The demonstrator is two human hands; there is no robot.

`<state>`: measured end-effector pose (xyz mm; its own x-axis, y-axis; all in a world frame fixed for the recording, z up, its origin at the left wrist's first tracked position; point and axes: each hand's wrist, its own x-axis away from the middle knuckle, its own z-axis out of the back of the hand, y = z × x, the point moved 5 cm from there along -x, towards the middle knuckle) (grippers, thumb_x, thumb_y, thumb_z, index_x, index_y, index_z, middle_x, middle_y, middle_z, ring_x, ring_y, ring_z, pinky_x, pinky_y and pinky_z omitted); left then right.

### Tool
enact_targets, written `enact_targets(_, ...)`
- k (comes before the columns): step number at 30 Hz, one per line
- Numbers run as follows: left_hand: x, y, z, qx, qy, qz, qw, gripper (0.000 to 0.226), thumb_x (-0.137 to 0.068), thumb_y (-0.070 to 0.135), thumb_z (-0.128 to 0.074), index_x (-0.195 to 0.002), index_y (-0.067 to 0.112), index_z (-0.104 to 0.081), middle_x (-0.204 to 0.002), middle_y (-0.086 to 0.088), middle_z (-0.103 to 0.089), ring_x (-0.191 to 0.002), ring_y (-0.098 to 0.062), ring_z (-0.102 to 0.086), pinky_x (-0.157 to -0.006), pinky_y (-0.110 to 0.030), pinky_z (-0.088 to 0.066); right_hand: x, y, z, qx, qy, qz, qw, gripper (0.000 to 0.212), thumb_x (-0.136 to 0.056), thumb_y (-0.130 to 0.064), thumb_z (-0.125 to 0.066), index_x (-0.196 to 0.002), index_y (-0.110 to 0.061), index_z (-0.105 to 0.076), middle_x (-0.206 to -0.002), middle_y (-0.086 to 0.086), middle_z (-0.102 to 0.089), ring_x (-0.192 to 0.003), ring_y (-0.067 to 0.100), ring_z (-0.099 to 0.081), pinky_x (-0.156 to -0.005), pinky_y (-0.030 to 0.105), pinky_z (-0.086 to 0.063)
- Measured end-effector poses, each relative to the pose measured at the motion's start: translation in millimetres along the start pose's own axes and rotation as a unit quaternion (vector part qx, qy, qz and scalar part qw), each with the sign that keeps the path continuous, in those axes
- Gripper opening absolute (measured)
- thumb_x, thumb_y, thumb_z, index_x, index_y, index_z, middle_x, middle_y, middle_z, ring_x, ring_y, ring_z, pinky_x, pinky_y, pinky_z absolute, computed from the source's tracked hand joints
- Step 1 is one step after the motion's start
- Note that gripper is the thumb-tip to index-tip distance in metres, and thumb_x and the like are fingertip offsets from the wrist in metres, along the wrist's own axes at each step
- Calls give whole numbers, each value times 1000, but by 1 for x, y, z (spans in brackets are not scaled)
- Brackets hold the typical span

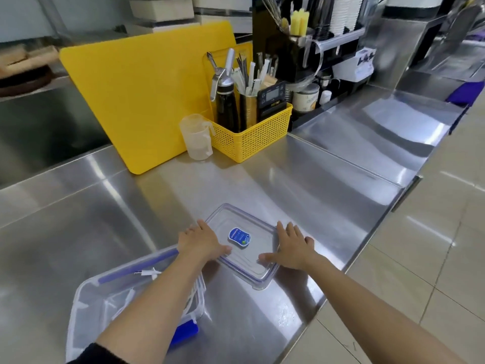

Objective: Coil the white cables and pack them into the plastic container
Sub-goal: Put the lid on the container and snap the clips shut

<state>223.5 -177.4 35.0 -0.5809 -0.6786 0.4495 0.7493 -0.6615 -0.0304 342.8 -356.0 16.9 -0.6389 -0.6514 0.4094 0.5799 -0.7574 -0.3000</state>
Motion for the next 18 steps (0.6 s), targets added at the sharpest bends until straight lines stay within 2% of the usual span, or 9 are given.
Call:
enact_targets(2, -6, 4, 2, 18, -31, -9, 999, 105, -71, 64, -61, -141, -4, -21, -148, -18, -35, -131, -31, -39, -102, -38, -36, -1, -5, 0, -33, 17, 24, 999, 103, -74, -62, -59, -144, -12, -2, -154, 13, -11, -141, 29, -8, -110, 49, -16)
enact_targets(5, -13, 6, 11, 51, -38, -12, 998, 79, -66, 54, -74, -124, 6, -50, -134, -15, -54, -122, -31, -49, -93, -34, -42, -2, -17, 0, -73, 47, 34, 996, 95, -69, -47, -72, -139, -12, -18, -141, 14, -34, -127, 33, -30, -102, 44, -29)
enact_targets(8, -14, 1, 14, 58, -55, 16, 997, 88, -60, 57, -77, -126, 7, -47, -134, -16, -52, -126, -33, -41, -97, -33, -39, -4, -16, -1, -64, 47, 1, 997, 88, -59, -51, -78, -126, -16, -33, -126, 12, -40, -115, 29, -36, -95, 42, -31)
enact_targets(10, -12, -7, 19, 134, -34, 46, 989, 96, -59, 55, -79, -131, 4, -41, -135, -18, -47, -126, -34, -40, -96, -34, -40, -7, -9, 1, -60, 35, -20, 997, 89, -53, -57, -78, -122, -18, -38, -122, 10, -41, -113, 28, -37, -94, 42, -32)
enact_targets(11, -13, -12, 22, 219, -20, 55, 974, 94, -61, 50, -81, -130, 2, -40, -131, -20, -48, -121, -34, -45, -91, -36, -44, -9, -6, 2, -68, 31, -24, 997, 92, -51, -57, -79, -124, -20, -38, -122, 9, -41, -114, 28, -38, -95, 42, -32)
enact_targets(12, -15, -15, 25, 336, -12, 56, 940, 83, -67, 42, -80, -127, -1, -43, -121, -22, -53, -108, -33, -54, -80, -37, -49, -11, -4, 4, -92, 31, -23, 995, 95, -49, -56, -80, -127, -22, -37, -123, 9, -40, -116, 28, -37, -96, 42, -32)
enact_targets(14, -12, -15, 31, 535, -17, 33, 844, 47, -81, 29, -70, -111, -2, -53, -94, -19, -58, -73, -26, -59, -59, -32, -49, -15, -4, 9, -164, 39, -6, 986, 99, -49, -51, -84, -131, -24, -35, -124, 9, -38, -117, 28, -36, -101, 44, -35)
enact_targets(16, -6, -21, 41, 577, 2, 22, 816, 28, -88, 24, -62, -101, 0, -54, -80, -16, -55, -63, -24, -52, -59, -32, -43, -18, -11, 15, -225, 39, 29, 973, 100, -51, -43, -86, -135, -24, -35, -124, 10, -35, -115, 26, -37, -102, 41, -37)
enact_targets(18, 1, -33, 51, 597, 30, 20, 801, 26, -89, 25, -61, -97, 1, -55, -82, -17, -56, -68, -26, -52, -63, -33, -42, -21, -22, 23, -265, 23, 74, 961, 97, -54, -38, -87, -136, -23, -36, -122, 7, -34, -109, 20, -38, -97, 29, -36)
